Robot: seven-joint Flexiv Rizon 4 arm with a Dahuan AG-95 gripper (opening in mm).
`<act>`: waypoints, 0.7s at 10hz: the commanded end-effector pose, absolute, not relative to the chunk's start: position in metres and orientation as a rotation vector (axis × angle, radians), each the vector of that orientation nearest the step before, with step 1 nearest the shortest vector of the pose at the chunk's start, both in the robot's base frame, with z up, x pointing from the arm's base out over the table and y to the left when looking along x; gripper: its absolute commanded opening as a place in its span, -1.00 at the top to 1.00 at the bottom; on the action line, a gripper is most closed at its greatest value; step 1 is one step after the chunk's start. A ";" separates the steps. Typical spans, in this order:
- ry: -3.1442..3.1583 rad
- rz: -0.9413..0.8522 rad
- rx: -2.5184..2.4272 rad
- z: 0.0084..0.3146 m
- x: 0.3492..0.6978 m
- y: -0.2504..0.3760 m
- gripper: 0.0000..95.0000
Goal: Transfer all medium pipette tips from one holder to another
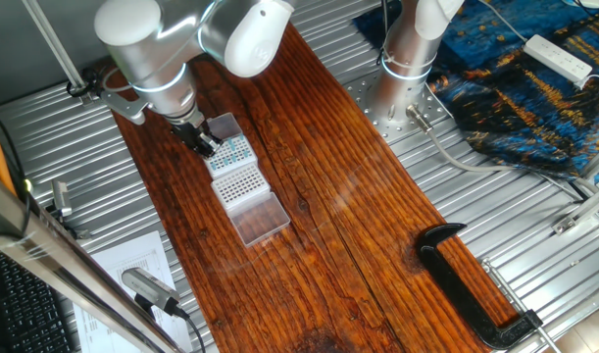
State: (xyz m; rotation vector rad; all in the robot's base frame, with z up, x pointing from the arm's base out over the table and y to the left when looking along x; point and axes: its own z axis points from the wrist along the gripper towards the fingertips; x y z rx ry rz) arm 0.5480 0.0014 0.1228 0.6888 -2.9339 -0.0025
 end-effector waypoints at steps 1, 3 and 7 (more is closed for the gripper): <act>-2.922 0.007 0.681 0.123 0.549 0.002 1.00; -2.915 0.013 0.672 0.122 0.549 0.002 1.00; -2.911 0.013 0.659 0.122 0.549 0.002 1.00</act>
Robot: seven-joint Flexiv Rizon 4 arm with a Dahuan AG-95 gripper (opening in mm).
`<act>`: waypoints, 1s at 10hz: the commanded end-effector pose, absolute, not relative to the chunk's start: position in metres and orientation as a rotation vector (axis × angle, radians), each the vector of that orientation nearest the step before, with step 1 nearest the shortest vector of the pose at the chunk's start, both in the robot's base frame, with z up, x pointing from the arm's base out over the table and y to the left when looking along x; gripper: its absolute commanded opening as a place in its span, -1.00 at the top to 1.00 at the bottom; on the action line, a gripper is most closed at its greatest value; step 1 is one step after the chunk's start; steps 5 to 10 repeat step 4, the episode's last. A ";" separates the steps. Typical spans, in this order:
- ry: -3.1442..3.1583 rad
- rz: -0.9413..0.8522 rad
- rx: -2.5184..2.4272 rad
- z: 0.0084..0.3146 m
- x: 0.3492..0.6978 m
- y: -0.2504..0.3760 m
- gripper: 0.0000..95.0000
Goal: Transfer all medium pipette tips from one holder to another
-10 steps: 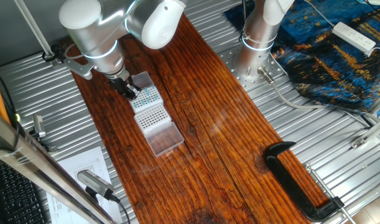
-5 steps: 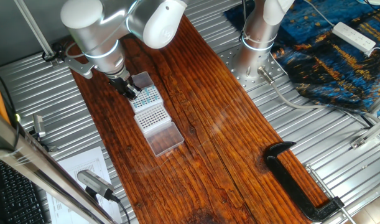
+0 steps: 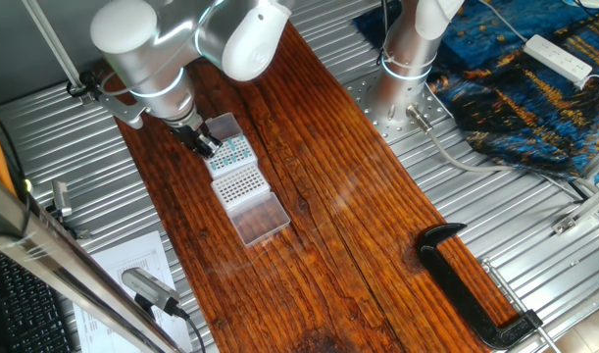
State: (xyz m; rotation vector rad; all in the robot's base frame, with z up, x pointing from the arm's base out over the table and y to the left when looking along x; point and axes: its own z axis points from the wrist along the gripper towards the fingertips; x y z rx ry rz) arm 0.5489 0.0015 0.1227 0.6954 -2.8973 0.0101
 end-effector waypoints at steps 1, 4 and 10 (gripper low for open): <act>-2.912 0.014 0.646 0.122 0.549 0.002 1.00; -2.911 0.013 0.633 0.122 0.549 0.002 1.00; -2.911 0.013 0.633 0.122 0.549 0.002 1.00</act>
